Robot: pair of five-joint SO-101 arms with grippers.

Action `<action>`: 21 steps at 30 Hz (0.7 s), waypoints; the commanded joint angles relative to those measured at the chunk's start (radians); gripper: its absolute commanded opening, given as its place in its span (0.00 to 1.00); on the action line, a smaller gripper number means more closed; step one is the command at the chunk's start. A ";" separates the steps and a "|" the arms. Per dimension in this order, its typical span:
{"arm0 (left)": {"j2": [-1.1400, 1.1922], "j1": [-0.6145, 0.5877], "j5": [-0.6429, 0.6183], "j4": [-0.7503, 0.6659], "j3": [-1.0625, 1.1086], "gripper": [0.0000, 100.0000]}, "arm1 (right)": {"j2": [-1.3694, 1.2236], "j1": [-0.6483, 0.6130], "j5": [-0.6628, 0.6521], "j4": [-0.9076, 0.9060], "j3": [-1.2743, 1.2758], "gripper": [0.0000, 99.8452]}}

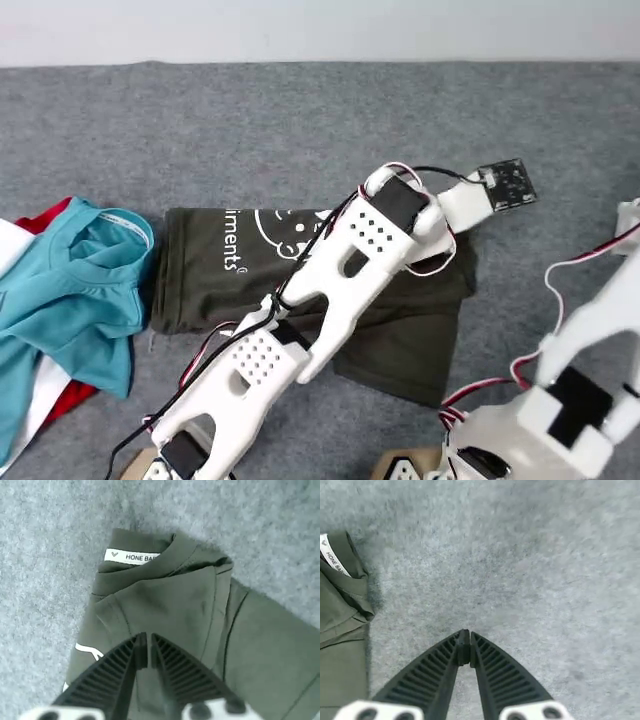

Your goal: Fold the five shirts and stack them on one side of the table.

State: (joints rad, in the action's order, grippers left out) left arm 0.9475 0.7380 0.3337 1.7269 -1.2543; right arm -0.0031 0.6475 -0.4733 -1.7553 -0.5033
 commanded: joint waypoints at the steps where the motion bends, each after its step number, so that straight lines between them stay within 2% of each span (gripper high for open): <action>1: -0.130 0.077 -0.031 0.032 0.071 0.02 | 0.120 0.045 -0.046 -0.039 -0.028 0.01; 7: -0.321 0.219 -0.031 0.029 0.461 0.03 | 0.249 0.159 -0.114 -0.039 -0.028 0.01; 13: -0.433 0.261 -0.031 0.026 0.776 0.03 | 0.331 0.191 -0.157 -0.039 -0.028 0.01; 17: -0.445 0.281 -0.083 0.026 0.895 0.10 | 0.334 0.189 -0.152 -0.039 -0.028 0.01; 21: -0.417 0.321 -0.141 0.025 0.924 0.15 | 0.335 0.188 -0.150 -0.039 -0.028 0.01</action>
State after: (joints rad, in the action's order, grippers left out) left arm 0.5700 1.0388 0.2294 1.7254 -0.3368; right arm 0.2946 0.8316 -0.6206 -1.7553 -0.5048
